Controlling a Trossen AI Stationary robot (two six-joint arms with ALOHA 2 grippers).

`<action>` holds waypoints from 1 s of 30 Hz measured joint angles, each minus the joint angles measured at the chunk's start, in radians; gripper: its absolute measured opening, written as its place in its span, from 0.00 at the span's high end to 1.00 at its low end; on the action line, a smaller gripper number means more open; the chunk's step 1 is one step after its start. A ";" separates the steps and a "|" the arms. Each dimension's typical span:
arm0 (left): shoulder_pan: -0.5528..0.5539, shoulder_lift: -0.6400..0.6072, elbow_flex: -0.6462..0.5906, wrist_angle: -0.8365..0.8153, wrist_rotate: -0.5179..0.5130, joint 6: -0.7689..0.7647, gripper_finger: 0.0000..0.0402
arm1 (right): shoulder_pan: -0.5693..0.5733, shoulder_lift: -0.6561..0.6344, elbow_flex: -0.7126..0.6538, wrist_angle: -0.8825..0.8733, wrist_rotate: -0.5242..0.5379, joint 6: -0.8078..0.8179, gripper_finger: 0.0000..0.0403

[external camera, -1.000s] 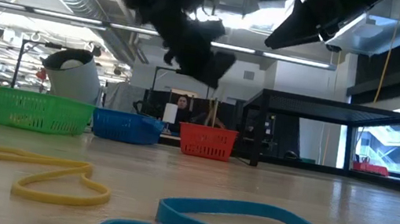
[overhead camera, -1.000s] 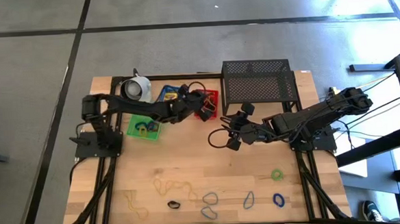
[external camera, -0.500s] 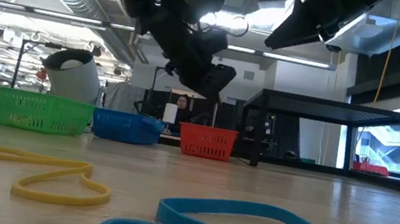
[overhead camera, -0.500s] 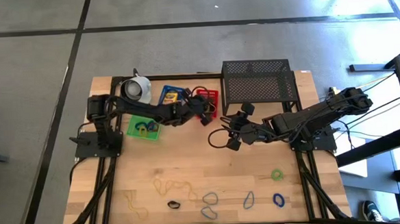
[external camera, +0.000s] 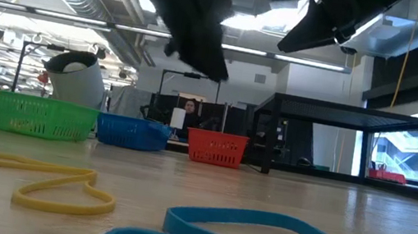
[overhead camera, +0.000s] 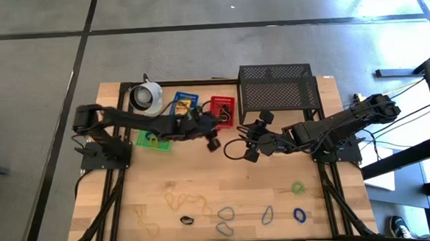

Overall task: Pick & Place Office Desk Supplies
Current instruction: Put the yellow rubber band into the red bin

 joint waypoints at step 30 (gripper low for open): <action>-0.877 -0.055 -0.004 -0.671 0.418 -1.657 0.60 | -0.002 0.000 -0.001 0.008 -0.052 0.040 0.56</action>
